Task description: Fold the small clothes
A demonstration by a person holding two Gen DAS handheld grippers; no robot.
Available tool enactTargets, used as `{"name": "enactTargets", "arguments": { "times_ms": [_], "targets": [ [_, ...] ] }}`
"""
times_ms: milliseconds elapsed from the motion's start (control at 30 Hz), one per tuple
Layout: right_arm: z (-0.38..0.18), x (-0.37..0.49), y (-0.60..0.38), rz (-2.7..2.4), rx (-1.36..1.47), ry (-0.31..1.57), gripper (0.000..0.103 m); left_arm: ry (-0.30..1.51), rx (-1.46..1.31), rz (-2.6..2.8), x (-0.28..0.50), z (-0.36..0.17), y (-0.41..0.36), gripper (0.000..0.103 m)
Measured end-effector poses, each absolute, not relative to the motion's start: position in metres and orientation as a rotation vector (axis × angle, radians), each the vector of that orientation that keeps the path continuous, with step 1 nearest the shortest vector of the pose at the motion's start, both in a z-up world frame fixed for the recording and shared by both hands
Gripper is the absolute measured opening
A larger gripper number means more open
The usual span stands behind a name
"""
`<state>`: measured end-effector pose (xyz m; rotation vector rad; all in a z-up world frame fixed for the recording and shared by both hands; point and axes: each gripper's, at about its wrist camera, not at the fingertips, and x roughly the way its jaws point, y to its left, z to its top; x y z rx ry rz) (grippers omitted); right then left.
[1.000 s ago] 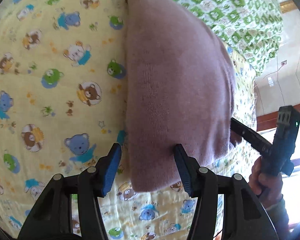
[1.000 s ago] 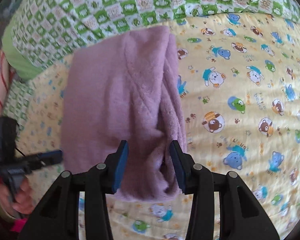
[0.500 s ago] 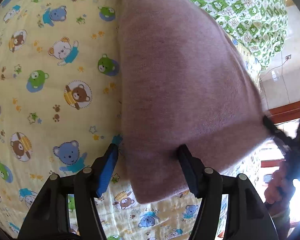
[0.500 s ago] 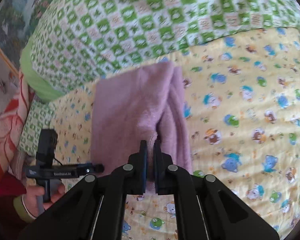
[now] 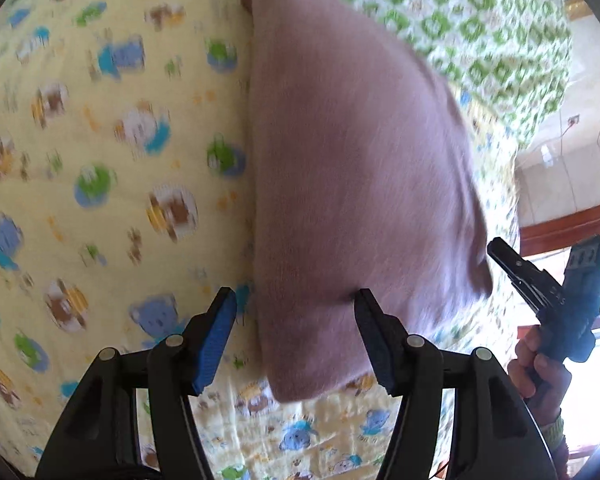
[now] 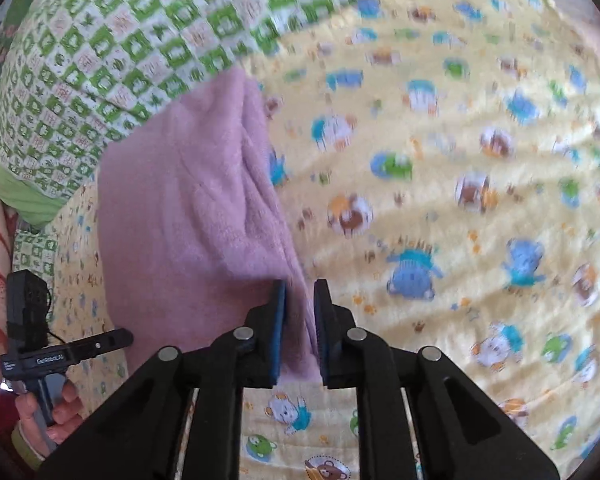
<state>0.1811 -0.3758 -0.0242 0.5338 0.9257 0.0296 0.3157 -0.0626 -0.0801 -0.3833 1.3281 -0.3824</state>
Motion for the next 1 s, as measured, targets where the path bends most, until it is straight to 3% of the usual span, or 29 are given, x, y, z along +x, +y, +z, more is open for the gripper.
{"name": "enactTargets", "arguments": {
  "times_ms": [67, 100, 133, 367, 500, 533, 567, 600, 667, 767, 833, 967, 1000],
  "targets": [
    [-0.014, 0.191, -0.375, 0.068, 0.572, 0.894, 0.03, 1.308, -0.384, -0.365, 0.331, -0.073, -0.059, 0.066],
    [-0.013, 0.2, -0.373, 0.075, 0.581, 0.893, 0.047, 1.304, -0.387, -0.352, 0.341, -0.071, -0.058, 0.066],
    [-0.012, 0.205, -0.373, 0.078, 0.583, 0.887, 0.055, 1.299, -0.396, -0.342, 0.353, -0.069, -0.056, 0.066],
    [-0.028, 0.276, -0.373, 0.115, 0.598, 0.912, 0.055, 1.281, -0.436, -0.334, 0.429, -0.066, -0.056, 0.077],
    [-0.05, 0.307, -0.373, 0.174, 0.603, 0.979, 0.055, 1.272, -0.453, -0.315, 0.463, -0.073, -0.062, 0.077],
    [-0.056, 0.312, -0.372, 0.196, 0.613, 0.987, 0.055, 1.256, -0.464, -0.311, 0.47, -0.074, -0.062, 0.071],
    [-0.059, 0.316, -0.371, 0.216, 0.624, 0.99, 0.052, 1.234, -0.47, -0.315, 0.475, -0.073, -0.063, 0.039],
    [-0.061, 0.319, -0.371, 0.236, 0.635, 0.992, 0.035, 1.226, -0.466, -0.331, 0.481, -0.071, -0.067, 0.024],
    [-0.053, 0.319, -0.374, 0.243, 0.65, 0.955, 0.024, 1.183, -0.423, -0.336, 0.482, -0.059, -0.069, 0.019],
    [-0.041, 0.31, -0.386, 0.247, 0.697, 0.862, 0.016, 1.16, -0.35, -0.34, 0.481, -0.058, -0.076, 0.02],
    [-0.053, 0.311, -0.392, 0.204, 0.688, 0.894, 0.012, 1.185, -0.359, -0.339, 0.483, -0.068, -0.074, 0.023],
    [-0.063, 0.315, -0.396, 0.225, 0.727, 0.916, 0.014, 1.204, -0.41, -0.332, 0.477, -0.069, -0.063, 0.043],
    [-0.059, 0.313, -0.395, 0.219, 0.719, 0.911, 0.021, 1.209, -0.412, -0.328, 0.473, -0.068, -0.06, 0.048]
  ]
}}
